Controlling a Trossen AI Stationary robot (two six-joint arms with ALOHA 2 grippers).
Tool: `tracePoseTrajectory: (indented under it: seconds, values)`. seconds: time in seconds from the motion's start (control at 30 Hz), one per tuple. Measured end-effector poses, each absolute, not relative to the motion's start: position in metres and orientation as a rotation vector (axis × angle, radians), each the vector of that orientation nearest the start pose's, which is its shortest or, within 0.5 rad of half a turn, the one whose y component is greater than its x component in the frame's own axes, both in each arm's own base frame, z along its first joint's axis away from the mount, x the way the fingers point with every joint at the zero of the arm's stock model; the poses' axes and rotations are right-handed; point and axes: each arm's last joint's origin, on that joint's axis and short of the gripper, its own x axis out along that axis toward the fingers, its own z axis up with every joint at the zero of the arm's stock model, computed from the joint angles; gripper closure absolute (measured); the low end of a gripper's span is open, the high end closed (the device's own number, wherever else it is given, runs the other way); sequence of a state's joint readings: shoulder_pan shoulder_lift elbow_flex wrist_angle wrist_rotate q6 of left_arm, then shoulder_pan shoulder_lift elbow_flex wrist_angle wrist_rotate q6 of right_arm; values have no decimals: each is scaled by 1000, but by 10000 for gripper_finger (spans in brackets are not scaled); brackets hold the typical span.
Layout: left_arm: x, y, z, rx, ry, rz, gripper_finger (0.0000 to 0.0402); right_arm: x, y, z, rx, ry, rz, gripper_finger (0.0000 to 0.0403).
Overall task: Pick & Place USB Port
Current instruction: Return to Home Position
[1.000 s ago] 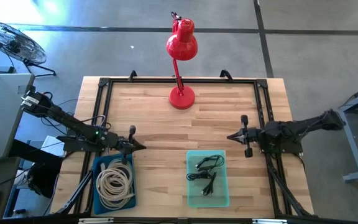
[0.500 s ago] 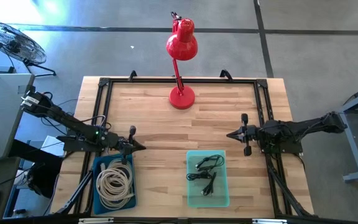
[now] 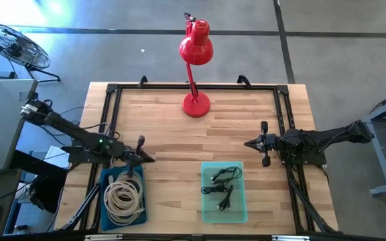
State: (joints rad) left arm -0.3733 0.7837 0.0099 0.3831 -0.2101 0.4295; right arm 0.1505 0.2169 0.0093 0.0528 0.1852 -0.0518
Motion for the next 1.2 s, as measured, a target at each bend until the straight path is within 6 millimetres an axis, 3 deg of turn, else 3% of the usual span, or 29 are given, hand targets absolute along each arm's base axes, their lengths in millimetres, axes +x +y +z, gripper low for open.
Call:
tracePoseTrajectory:
  seconds: [0.47, 1.2]
  values:
    - [113, -39, 141, 529, 235, -255, 401, 109, 11, 155, -76, 142, -38, 401]
    - [92, -29, 172, 682, 24, -181, 401, 109, 11, 155, -75, 135, -34, 400]
